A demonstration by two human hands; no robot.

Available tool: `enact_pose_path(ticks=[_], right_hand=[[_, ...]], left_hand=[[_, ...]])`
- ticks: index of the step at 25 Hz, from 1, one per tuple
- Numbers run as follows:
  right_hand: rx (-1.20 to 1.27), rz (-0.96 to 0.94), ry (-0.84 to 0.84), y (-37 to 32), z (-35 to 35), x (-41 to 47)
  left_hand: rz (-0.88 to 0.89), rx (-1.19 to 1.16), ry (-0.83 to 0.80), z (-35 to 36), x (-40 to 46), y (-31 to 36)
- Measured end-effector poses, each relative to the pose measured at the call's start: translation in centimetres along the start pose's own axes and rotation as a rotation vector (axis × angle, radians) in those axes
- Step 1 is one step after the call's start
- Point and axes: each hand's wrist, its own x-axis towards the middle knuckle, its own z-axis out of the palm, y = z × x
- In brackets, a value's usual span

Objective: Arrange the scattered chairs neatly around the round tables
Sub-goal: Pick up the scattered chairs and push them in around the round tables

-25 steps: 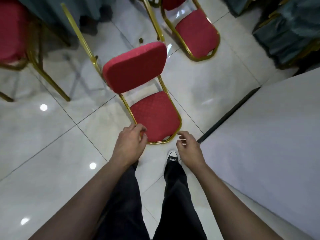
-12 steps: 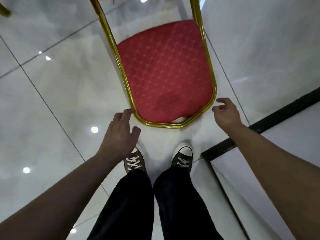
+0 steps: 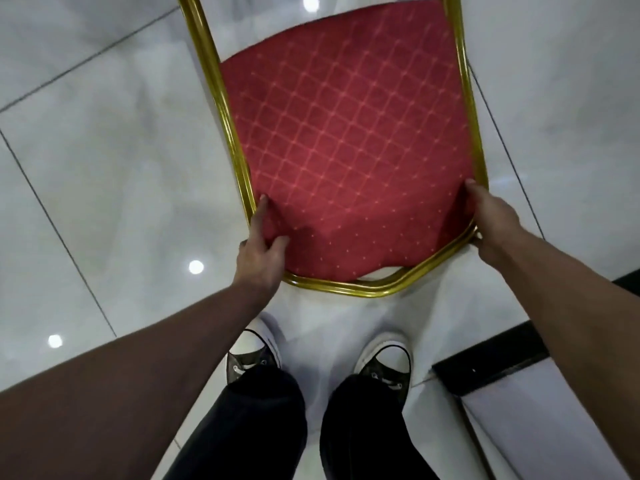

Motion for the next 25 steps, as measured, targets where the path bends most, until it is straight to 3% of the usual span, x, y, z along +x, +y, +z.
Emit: enact_pose_path(ticks=[3, 7, 15, 18, 23, 25], right_hand=[[-0.021, -0.026, 0.050, -1.2, -1.8, -3.7], [-0.245, -0.117, 0.186, -5.8, -7.1, -15.2], [-0.328, -0.036, 0.325, -26.3, -20.4, -42.6], [-0.283, -0.050, 0.352, -33.7, -23.2, -49.9], [-0.117, -0.087, 0.293, -41.3, -24.9, -56.9], [-0.026, -0.157, 0.304, -42.8, -24.6, -58.9]], left_hand=[[0.012, -0.001, -0.039, -2.5, -2.9, 2.0], [-0.062, 0.044, -0.062, -9.5, -11.1, 7.5], [-0.076, 0.213, -0.068, -27.4, -32.9, 27.8], [-0.035, 0.245, -0.018, -34.1, -37.5, 34.5], [-0.014, 0.095, 0.046, -42.0, -41.3, 41.7], [0.085, 0.238, 0.069, -42.9, -42.1, 43.7]])
